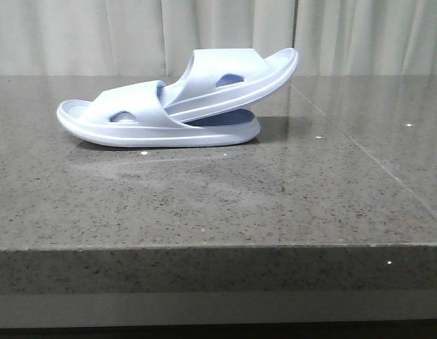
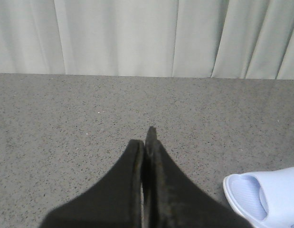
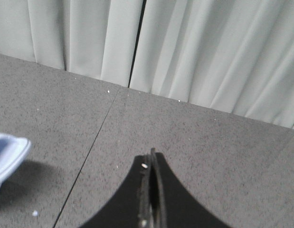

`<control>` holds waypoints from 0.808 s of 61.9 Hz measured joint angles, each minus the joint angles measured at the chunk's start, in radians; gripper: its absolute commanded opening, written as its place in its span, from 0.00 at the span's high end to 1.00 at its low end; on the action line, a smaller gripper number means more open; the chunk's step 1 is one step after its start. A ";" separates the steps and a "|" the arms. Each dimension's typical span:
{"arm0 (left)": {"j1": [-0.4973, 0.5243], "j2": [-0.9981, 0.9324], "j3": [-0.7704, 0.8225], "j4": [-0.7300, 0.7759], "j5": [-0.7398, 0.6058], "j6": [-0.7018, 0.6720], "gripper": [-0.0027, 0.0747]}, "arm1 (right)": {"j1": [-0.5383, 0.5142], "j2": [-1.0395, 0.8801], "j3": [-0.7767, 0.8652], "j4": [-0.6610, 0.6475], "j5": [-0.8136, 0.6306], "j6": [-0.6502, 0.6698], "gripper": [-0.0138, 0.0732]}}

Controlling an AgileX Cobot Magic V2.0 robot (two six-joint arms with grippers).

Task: Insert blue slippers together front up

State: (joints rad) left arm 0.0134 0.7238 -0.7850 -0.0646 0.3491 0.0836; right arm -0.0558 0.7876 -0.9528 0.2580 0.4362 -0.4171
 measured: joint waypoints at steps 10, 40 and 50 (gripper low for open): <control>0.000 -0.147 0.194 0.000 -0.094 0.000 0.99 | 0.001 -0.201 0.265 0.002 -0.087 -0.006 0.91; 0.000 -0.299 0.352 0.000 -0.171 -0.001 0.99 | 0.001 -0.399 0.464 0.009 -0.198 -0.006 0.91; 0.000 -0.300 0.352 0.000 -0.175 -0.001 0.99 | 0.001 -0.399 0.464 0.010 -0.198 -0.006 0.91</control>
State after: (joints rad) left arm 0.0134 0.4240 -0.4329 -0.0646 0.1743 0.0829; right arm -0.0549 0.3886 -0.4888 0.2679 0.2377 -0.4235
